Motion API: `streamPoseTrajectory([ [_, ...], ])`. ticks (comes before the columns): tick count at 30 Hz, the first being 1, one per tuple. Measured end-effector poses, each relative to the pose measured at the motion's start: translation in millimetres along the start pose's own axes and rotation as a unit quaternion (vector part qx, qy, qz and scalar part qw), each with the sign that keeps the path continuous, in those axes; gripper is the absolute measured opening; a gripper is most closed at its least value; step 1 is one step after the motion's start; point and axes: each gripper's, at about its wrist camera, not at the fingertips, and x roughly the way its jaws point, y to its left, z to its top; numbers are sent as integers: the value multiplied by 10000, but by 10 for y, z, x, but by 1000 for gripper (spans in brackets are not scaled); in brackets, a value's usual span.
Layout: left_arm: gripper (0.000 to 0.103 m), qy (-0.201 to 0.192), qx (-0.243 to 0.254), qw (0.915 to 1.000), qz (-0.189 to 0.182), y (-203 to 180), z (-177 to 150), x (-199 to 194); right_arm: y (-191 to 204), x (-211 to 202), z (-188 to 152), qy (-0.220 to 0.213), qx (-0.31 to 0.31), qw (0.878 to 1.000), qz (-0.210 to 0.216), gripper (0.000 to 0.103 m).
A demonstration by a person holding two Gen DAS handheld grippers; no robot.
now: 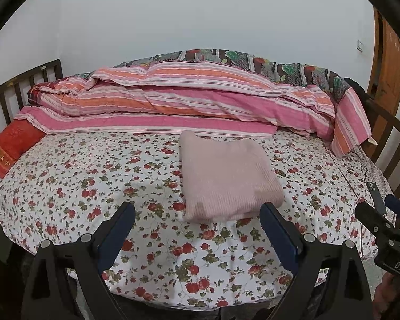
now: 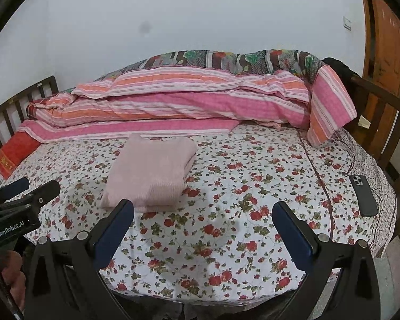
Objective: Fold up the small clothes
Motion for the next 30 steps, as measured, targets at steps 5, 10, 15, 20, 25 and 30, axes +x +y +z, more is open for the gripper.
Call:
streamPoseTrajectory([
  [5, 95, -25, 38, 10000, 25, 4, 12, -5, 9, -6, -3, -10, -1, 10000, 24, 102],
  [10, 95, -19, 52, 10000, 11, 11, 16, -5, 14, -10, -6, -15, 4, 10000, 25, 102],
  [15, 95, -20, 41, 10000, 6, 7, 13, -2, 9, -9, -6, -10, 0, 10000, 28, 102],
  [20, 95, -17, 51, 10000, 13, 5, 9, 0, 12, -7, -12, -11, 21, 10000, 23, 102],
  [25, 95, -8, 43, 10000, 19, 2, 11, 6, 6, -2, -14, -1, 1, 10000, 16, 102],
  [30, 95, -4, 49, 10000, 34, 5, 11, 8, 13, -4, -23, -2, 17, 10000, 13, 102],
])
